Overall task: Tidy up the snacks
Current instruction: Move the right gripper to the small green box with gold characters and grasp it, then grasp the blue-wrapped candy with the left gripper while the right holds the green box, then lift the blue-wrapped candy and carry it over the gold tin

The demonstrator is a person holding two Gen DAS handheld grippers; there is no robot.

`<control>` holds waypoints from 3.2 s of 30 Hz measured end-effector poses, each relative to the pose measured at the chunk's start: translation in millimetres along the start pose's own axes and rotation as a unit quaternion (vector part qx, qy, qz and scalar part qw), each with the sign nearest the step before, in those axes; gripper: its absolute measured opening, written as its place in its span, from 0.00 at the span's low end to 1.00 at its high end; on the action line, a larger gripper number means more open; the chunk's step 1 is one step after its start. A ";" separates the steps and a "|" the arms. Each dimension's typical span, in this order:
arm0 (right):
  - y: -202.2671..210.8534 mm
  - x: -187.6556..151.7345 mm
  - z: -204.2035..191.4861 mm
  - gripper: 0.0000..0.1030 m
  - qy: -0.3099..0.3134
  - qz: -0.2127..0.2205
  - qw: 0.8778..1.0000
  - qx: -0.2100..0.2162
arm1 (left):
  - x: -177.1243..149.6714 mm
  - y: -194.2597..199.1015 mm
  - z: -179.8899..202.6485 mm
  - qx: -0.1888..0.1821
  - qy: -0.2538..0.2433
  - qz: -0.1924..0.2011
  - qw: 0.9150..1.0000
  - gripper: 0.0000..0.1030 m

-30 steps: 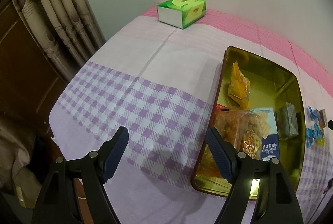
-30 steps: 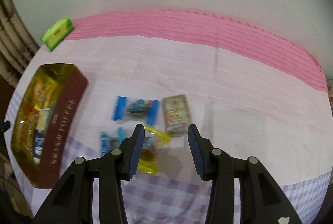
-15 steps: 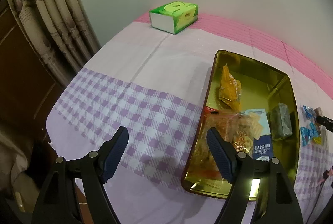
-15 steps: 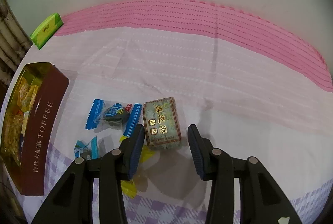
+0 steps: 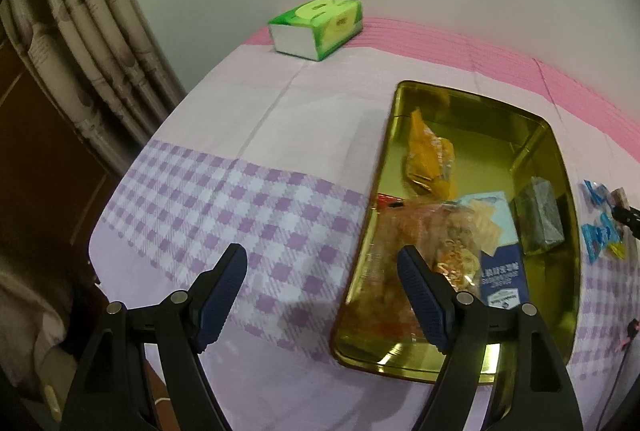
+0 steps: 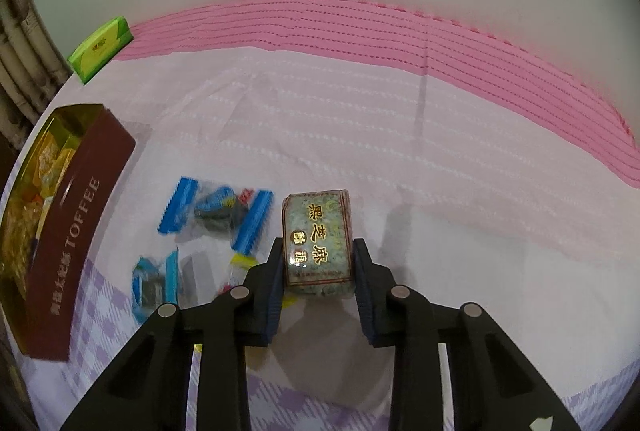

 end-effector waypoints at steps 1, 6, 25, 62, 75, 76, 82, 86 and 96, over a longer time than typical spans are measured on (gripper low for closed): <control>2.5 -4.2 2.7 0.28 0.000 0.002 1.000 -0.002 | 0.5 1.8 4.2 -0.003 -0.005 0.001 1.000 0.76; 11.4 -20.0 14.5 0.28 -0.019 0.003 1.000 0.002 | 6.3 17.9 34.4 -0.027 -0.044 0.016 0.999 0.76; 48.6 -93.2 77.7 0.28 -0.107 0.005 0.994 0.009 | 5.1 33.7 218.8 -0.174 -0.185 0.002 0.967 0.76; 51.7 -100.7 79.7 0.29 -0.098 -0.009 0.995 0.016 | -10.6 -55.4 321.2 -0.175 -0.292 -0.080 0.937 0.43; 51.6 -98.8 76.2 0.30 -0.093 -0.010 0.996 0.008 | -13.0 -47.7 317.1 -0.180 -0.273 -0.082 0.941 0.28; 51.8 -99.4 76.7 0.30 -0.092 -0.010 0.996 0.007 | -13.0 -45.9 316.3 -0.182 -0.272 -0.081 0.941 0.28; 51.7 -99.8 75.4 0.30 -0.087 -0.010 0.996 -0.003 | -13.5 -31.5 307.4 -0.188 -0.261 -0.077 0.944 0.28; 51.6 -99.6 75.1 0.30 -0.088 -0.010 0.996 -0.004 | -13.7 -16.8 299.9 -0.188 -0.260 -0.066 0.945 0.28; 50.4 -98.9 75.1 0.30 -0.087 -0.010 0.996 -0.012 | 1.2 21.0 257.8 -0.187 -0.217 -0.038 0.957 0.28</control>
Point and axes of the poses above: each gripper's, at about its wrist camera, not at the fingertips, and y roughly against the way its jaws point, z to its right, x to its top, the point moved 9 cm from there along -y, roughly the way its jaws point, and after that the axes turned 4 degrees about -x, right-handed, at the moved point
